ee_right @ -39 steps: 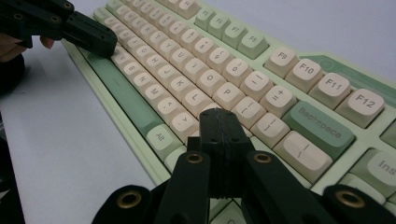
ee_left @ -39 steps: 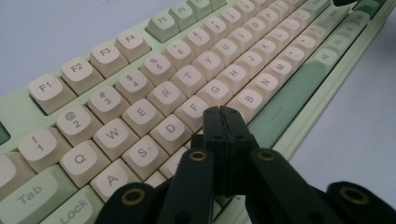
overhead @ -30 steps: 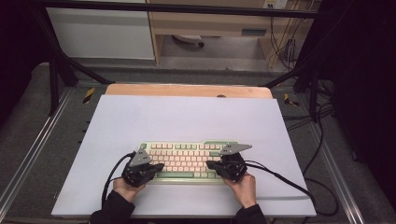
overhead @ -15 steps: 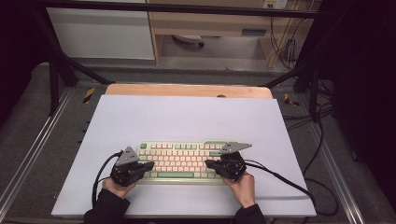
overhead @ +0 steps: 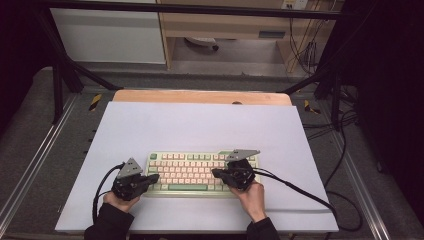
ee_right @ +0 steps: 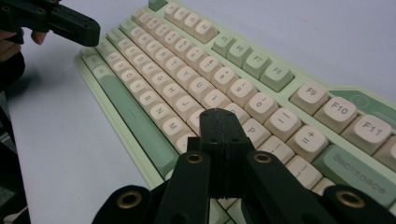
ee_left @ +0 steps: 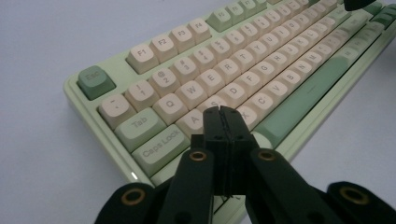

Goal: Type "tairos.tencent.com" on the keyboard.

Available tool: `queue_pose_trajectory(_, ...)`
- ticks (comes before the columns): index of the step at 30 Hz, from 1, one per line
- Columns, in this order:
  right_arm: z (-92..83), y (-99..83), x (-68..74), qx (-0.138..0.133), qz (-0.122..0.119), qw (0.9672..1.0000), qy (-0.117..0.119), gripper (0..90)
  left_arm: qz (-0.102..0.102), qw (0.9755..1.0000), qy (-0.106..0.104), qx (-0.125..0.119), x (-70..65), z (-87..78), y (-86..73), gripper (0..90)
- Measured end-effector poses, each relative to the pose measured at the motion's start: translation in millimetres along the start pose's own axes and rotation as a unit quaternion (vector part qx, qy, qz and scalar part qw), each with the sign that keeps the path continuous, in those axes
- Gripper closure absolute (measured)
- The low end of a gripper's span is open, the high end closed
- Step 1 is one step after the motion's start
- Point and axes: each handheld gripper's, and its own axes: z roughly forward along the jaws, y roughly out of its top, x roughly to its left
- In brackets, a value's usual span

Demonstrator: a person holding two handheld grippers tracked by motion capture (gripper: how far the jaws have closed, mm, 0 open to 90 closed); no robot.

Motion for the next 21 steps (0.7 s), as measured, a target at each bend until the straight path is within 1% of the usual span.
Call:
queue_pose_trajectory(4,8.8,2.9,1.5,0.002,0.002,1.0000,0.003,90.0,-0.003,1.0000,0.002,-0.003,2.2,-1.4,-1.2,89.9)
queue_pose_trajectory(9,19.2,8.2,4.7,0.007,-0.006,1.0000,0.000,90.0,-0.003,1.0000,0.003,-0.006,2.8,-2.1,-1.4,89.8)
queue_pose_trajectory(11,23.3,10.1,4.9,0.011,-0.004,0.9999,-0.003,90.0,-0.005,1.0000,0.003,-0.007,3.4,-2.0,-1.6,89.8)
queue_pose_trajectory(17,32.7,11.7,0.1,0.016,0.001,0.9998,-0.013,90.0,-0.005,1.0000,0.002,-0.006,3.2,-1.4,-1.6,89.9)
queue_pose_trajectory(18,34.0,11.6,-0.6,0.018,0.005,0.9997,-0.015,90.0,-0.005,1.0000,0.003,-0.006,3.1,-1.4,-1.7,89.8)
queue_pose_trajectory(21,37.0,11.3,-3.4,0.022,0.004,0.9996,-0.019,90.0,-0.005,1.0000,0.002,-0.006,3.1,-1.4,-1.6,89.9)
